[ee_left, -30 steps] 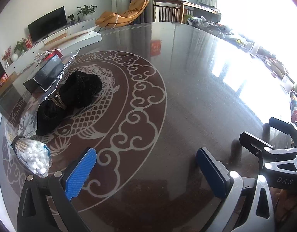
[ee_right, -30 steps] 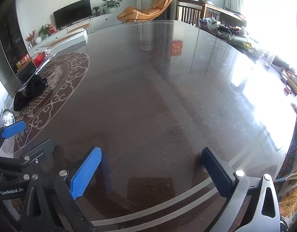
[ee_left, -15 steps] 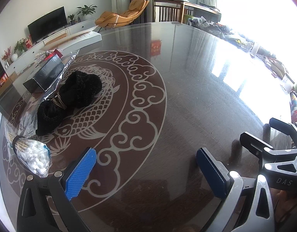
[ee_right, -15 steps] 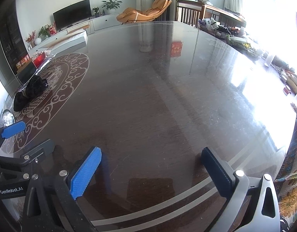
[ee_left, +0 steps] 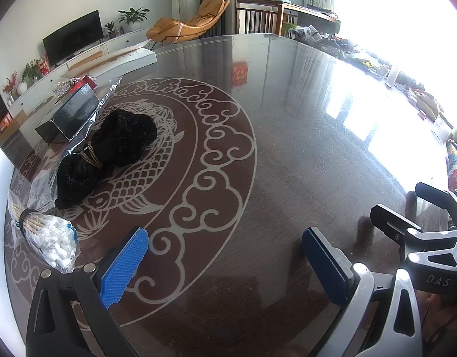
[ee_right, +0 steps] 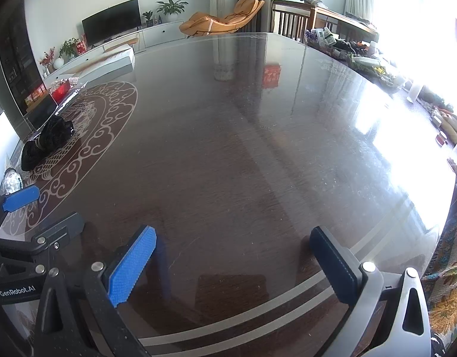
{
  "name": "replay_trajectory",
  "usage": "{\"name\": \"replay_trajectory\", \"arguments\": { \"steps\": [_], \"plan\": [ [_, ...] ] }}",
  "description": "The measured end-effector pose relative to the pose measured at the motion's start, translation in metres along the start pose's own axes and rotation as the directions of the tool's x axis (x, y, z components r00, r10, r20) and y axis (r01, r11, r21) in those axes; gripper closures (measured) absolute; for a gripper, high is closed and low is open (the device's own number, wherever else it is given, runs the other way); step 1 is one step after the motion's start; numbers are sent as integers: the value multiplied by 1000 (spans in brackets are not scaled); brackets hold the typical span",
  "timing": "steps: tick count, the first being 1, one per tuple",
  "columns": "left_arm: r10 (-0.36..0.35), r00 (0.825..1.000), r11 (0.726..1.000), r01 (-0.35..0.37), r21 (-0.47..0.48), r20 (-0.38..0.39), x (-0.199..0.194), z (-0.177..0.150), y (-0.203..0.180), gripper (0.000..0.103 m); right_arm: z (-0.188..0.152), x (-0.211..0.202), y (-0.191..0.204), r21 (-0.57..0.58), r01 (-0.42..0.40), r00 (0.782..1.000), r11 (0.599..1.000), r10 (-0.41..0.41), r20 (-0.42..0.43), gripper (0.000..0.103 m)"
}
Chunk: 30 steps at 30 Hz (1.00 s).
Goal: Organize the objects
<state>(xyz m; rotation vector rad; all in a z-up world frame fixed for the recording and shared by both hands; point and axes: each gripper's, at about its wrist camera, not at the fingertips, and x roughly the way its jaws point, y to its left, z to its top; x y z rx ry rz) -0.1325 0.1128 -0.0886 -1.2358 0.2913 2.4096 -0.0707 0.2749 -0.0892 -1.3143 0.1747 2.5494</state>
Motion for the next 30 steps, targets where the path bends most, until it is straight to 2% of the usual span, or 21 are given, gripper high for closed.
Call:
{"name": "replay_trajectory", "arguments": {
  "steps": [25, 27, 28, 29, 30],
  "plan": [
    [-2, 1000, 1000, 2, 0, -3, 0, 0, 0, 0, 0, 0, 0, 1, 3, 1000, 1000, -3, 15, 0],
    [-3, 997, 1000, 2, -8, -79, -5, 1, 1, 0, 0, 0, 0, 1, 3, 1000, 1000, -3, 14, 0],
    [-2, 997, 999, -2, -53, -75, -17, -1, 6, 0, 0, 0, 0, 1, 3, 1000, 1000, -3, 14, 0],
    [3, 1000, 995, -5, -96, -22, -33, -2, 12, 0, 0, 0, 0, 1, 3, 1000, 1000, -3, 14, 0],
    [39, 998, 989, -31, -146, 52, -54, -2, 22, 0, 0, 0, 0, 1, 3, 1000, 1000, -3, 14, 0]
  ]
}}
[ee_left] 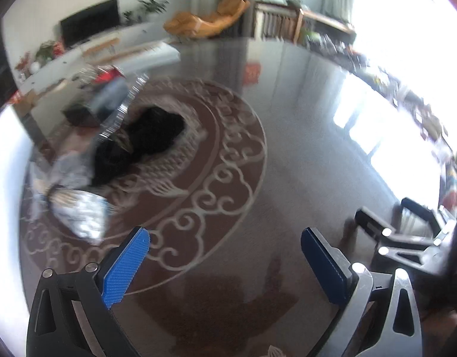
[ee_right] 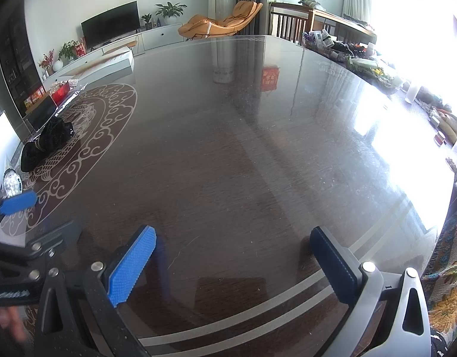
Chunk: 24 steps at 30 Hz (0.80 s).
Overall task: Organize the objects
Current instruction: 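Grasp the bag of cotton swabs with the left tool and lift it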
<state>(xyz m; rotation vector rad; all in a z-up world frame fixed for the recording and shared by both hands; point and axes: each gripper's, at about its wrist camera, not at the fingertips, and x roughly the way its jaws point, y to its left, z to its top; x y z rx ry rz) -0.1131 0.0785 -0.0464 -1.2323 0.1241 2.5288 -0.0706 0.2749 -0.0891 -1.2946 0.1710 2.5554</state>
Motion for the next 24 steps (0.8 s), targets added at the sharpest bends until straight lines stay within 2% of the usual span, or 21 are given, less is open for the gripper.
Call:
{"name": "replay_trajectory", "arguments": {
  "steps": [2, 4, 6, 9, 10, 12, 13, 14, 15, 16, 17, 18, 19, 22, 24],
  "plan": [
    [84, 993, 993, -77, -87, 88, -24, 14, 25, 0, 0, 0, 0, 1, 0, 1000, 1000, 0, 0, 0],
    [165, 983, 968, -145, -207, 80, -28, 31, 59, 0, 1, 0, 0, -1, -1, 1000, 1000, 1, -2, 0],
    [199, 980, 915, -180, -362, 17, -18, 41, 99, 0, 2, 0, 0, -3, -2, 1000, 1000, 2, -5, 0],
    [189, 977, 821, -214, -529, -101, 10, 35, 137, 0, 2, 0, 0, -3, -2, 1000, 1000, 2, -5, 0],
    [186, 974, 804, -229, -548, -133, 19, 31, 143, 0, 2, 0, 0, -3, -2, 1000, 1000, 2, -5, 0],
    [160, 970, 790, -238, -564, -186, 34, 18, 147, 0, 2, 0, 0, -3, -2, 1000, 1000, 2, -4, 0],
    [153, 968, 796, -240, -556, -199, 38, 14, 145, 0, 2, 0, 0, -3, -3, 1000, 1000, 3, -4, 0],
    [189, 965, 818, -258, -513, -183, 38, 17, 140, 0, 2, 0, 0, -4, -3, 1000, 1000, 3, -3, 0],
    [184, 964, 835, -256, -487, -192, 41, 20, 137, 0, 2, 0, 0, -5, -4, 1000, 1000, 4, -3, 0],
    [151, 970, 848, -225, -480, -188, 44, 20, 136, 0, 2, 0, -1, -5, -5, 1000, 1000, 4, -2, 0],
    [141, 977, 863, -200, -464, -158, 42, 18, 133, 5, 2, 0, -1, -5, -5, 1000, 1000, 5, -2, 0],
    [136, 982, 879, -180, -442, -129, 39, 17, 129, 27, 2, 0, -1, -5, -5, 1000, 1000, 5, -1, 0],
    [133, 985, 898, -168, -406, -113, 37, 15, 124, 43, 2, 0, -1, -5, -5, 1000, 1000, 5, -1, 0],
    [133, 987, 939, -155, -307, -89, 31, 1, 104, 68, 2, 0, 0, -5, -5, 1000, 1000, 5, -1, 0],
    [96, 992, 953, -116, -281, -81, 18, -15, 93, 71, 2, 0, 0, -6, -5, 1000, 1000, 5, -1, 0]
  ]
}}
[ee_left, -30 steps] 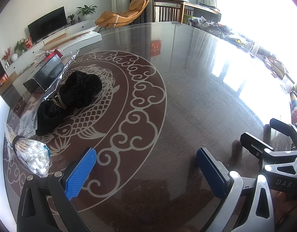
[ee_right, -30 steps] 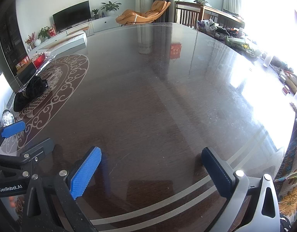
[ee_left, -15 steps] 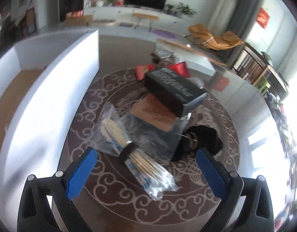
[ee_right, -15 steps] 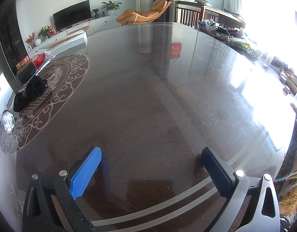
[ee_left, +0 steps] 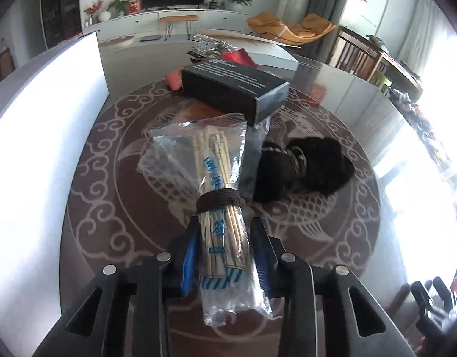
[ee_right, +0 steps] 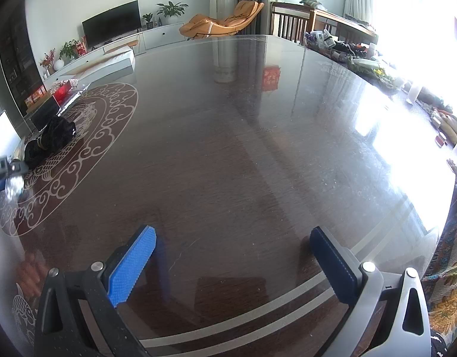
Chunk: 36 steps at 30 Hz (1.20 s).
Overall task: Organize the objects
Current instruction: 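Grasp the bag of cotton swabs with the left tool and lift it, then set the swab bag down with the left tool while the right tool grasps and sets down a black pouch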
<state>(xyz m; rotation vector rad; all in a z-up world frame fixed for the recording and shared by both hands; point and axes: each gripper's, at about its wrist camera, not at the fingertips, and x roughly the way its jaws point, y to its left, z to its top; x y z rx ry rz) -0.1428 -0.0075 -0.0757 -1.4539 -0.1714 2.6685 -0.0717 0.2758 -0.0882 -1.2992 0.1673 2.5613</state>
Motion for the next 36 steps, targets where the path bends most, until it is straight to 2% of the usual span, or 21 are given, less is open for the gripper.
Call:
{"name": "replay_trajectory", "arguments": {
  "steps": [3, 5, 6, 7, 8, 9, 12, 14, 15, 18, 19, 21, 22, 23, 24, 26, 28, 31, 32, 34, 36],
  "plan": [
    [-46, 999, 997, 48, 60, -28, -24, -32, -8, 71, 0, 0, 0, -1, 0, 1000, 1000, 0, 0, 0],
    [-43, 998, 995, 47, 90, -39, -40, -55, -11, 67, 0, 0, 0, -1, 0, 1000, 1000, 0, 1, 0],
    [-39, 998, 994, 43, 100, -46, -43, -61, -14, 53, 0, 0, 0, -1, 0, 1000, 1000, 0, 1, 0],
    [-32, 998, 994, 38, 105, -56, -46, -65, -15, 29, 0, 0, 0, -1, 0, 1000, 1000, 0, 1, 0],
    [-18, 997, 994, 26, 103, -72, -46, -68, -13, 19, 0, 0, 0, 0, 0, 1000, 1000, 0, 1, 0],
    [-11, 997, 995, 18, 100, -75, -46, -69, -10, 14, 0, 0, 0, 1, 1, 1000, 1000, -1, 1, 0],
    [26, 997, 991, -17, 131, -69, -41, -65, -11, 14, 0, -1, 1, 1, 3, 1000, 1000, -3, 5, 0],
    [78, 993, 983, -60, 173, -94, -29, -56, -15, 9, -1, -1, 1, 2, 4, 1000, 1000, -4, 8, 0],
    [78, 992, 980, -57, 192, -100, -25, -53, -18, 4, -1, -1, 1, 1, 3, 1000, 1000, -3, 8, 0],
    [65, 992, 980, -43, 196, -110, -19, -46, -18, 3, 2, -4, 9, -45, -41, 999, 998, 40, -34, 0],
    [66, 992, 980, -44, 194, -108, -18, -44, -17, 3, 5, -11, 17, -83, -78, 997, 994, 78, -4, 0],
    [62, 993, 980, -41, 196, -101, -19, -45, -16, 3, 14, -31, 47, -248, -148, 981, 957, 174, 85, 0],
    [61, 993, 979, -41, 199, -98, -20, -47, -16, 3, 22, -38, 65, -351, -169, 970, 921, 218, 105, 0],
    [60, 993, 979, -39, 201, -98, -21, -48, -16, 3, 35, -41, 89, -470, -184, 958, 863, 264, 109, 0],
    [59, 993, 979, -38, 202, -99, -22, -50, -15, 3, 45, -41, 105, -540, -192, 953, 819, 288, 99, 0],
    [59, 993, 978, -36, 205, -106, -24, -53, -14, 3, 73, -25, 142, -651, -260, 944, 713, 328, -17, 0],
    [61, 992, 978, -36, 205, -113, -26, -57, -13, 3, 93, -5, 176, -718, -291, 944, 632, 314, -107, 2],
    [56, 992, 976, -30, 215, -116, -31, -65, -11, 0, 101, 22, 226, -824, -257, 960, 504, 231, -158, 20],
    [52, 992, 975, -26, 223, -115, -32, -68, -11, 0, 101, 27, 240, -840, -259, 960, 476, 221, -171, 23],
    [46, 993, 973, -20, 230, -108, -34, -72, -11, 0, 100, 34, 257, -835, -297, 949, 463, 237, -206, 25],
    [44, 993, 972, -17, 233, -111, -35, -72, -11, 0, 100, 39, 264, -797, -358, 930, 487, 260, -260, 42]
  ]
}}
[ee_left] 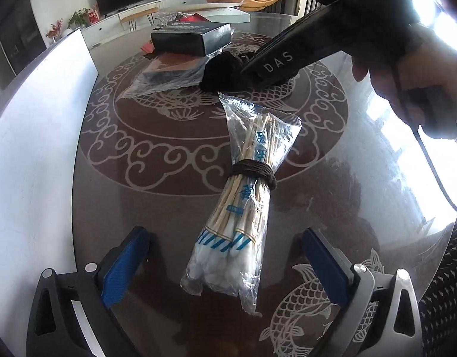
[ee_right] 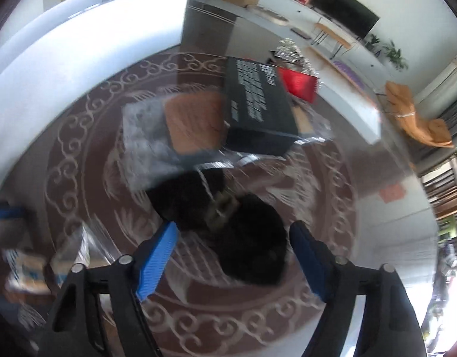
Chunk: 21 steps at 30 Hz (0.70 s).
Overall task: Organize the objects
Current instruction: 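Set the swab bag down with the left tool while the right tool grasps and sets down a black pouch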
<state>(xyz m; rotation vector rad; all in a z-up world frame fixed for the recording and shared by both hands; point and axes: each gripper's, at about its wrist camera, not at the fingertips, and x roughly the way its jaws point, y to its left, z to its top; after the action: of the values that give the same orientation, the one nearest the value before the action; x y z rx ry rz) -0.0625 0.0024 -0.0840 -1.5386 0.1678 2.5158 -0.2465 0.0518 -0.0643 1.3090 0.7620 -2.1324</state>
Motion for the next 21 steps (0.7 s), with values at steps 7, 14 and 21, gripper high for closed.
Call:
{"name": "replay_trajectory", "arguments": {
  "steps": [7, 14, 21],
  "plan": [
    [13, 1000, 1000, -13, -22, 21, -2, -5, -3, 0, -81, -30, -37, 450, 2, 1000, 893, 1, -6, 72],
    [21, 998, 999, -19, -41, 63, -3, -9, -6, 0, -205, -89, -14, 683, 46, 991, 729, -118, 60, 47],
    [10, 992, 1000, -8, -20, 124, -2, -11, -6, 0, -217, -88, 5, 663, 122, 978, 739, -202, 46, 16]
  ]
}}
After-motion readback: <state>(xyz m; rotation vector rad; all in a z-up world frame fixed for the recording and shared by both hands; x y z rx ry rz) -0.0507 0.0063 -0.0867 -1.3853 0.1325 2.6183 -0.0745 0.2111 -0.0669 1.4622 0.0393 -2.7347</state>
